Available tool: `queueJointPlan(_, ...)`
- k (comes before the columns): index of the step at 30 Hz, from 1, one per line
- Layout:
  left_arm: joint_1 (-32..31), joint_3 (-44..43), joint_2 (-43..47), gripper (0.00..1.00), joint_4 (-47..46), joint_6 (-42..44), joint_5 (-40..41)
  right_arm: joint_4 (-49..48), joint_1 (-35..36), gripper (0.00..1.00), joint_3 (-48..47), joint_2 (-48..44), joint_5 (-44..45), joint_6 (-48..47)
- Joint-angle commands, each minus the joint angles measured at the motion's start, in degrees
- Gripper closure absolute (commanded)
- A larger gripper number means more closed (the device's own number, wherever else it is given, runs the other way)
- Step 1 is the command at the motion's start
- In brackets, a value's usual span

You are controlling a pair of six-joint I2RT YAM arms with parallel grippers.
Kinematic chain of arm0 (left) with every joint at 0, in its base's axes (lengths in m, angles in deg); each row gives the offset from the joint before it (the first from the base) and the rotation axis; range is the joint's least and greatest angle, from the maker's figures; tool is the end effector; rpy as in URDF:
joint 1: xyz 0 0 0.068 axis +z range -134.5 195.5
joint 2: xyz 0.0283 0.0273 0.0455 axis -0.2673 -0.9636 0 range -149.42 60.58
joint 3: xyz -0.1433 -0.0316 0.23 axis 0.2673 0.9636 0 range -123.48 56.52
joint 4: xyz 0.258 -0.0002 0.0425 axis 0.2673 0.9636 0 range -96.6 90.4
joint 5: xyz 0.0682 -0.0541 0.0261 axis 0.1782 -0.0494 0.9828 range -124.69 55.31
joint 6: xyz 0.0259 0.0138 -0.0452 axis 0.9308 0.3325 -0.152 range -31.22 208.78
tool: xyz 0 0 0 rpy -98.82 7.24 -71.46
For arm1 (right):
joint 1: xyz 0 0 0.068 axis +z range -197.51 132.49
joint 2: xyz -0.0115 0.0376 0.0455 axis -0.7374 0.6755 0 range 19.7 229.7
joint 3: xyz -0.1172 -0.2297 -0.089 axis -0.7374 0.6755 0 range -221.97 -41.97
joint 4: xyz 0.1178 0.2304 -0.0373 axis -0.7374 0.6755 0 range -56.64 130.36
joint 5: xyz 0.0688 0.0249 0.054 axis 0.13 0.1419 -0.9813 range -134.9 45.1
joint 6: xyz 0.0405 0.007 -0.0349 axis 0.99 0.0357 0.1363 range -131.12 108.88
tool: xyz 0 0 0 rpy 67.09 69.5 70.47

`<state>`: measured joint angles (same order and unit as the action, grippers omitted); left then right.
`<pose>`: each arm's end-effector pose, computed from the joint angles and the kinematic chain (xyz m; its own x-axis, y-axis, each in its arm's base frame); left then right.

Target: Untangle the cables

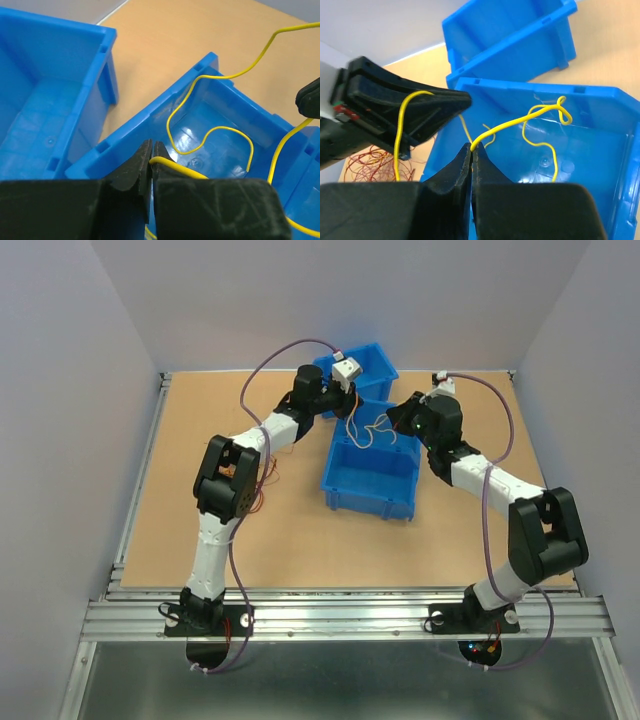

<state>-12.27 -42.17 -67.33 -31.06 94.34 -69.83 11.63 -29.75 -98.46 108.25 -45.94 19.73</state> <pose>0.4577 -0.2642 0.2460 0.0130 0.0825 -0.9965 0.8914 0.4505 0.0489 0.3432 0.1106 0.2786 -0.3116 0.4386 -0.8429 -0.1889 0.8408 0.5073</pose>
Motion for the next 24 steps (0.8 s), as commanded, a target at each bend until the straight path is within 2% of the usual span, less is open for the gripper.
queueJointPlan(1, -0.2, -1.6, 6.1, 0.84, 3.0, 5.9, 6.5, 0.6, 0.0, 0.99, -3.5, 1.8, 0.8, 2.8)
queueJointPlan(9, -2.2, -1.8, 7.3, 0.68, 11.6, 15.0, 16.1, 2.3, -0.4, 0.99, -1.8, 1.8, 8.1, 6.9)
queueJointPlan(12, -3.2, -5.3, 6.0, 0.59, 16.3, 15.5, 18.2, 2.6, -1.0, 1.00, -2.0, 2.1, 8.7, 7.5)
queueJointPlan(14, -3.9, -7.6, 5.2, 0.58, 19.1, 15.8, 20.2, 3.0, -1.5, 0.99, -2.7, 2.7, 9.0, 7.2)
queueJointPlan(18, -4.0, -9.5, 6.0, 0.52, 22.2, 17.0, 23.0, 3.8, -2.1, 1.00, -5.2, 4.3, 8.0, 6.2)
queueJointPlan(24, -4.0, -5.1, 13.7, 0.42, 22.4, 19.7, 27.8, 5.7, -2.1, 1.00, -9.9, 10.5, 1.4, 3.9)
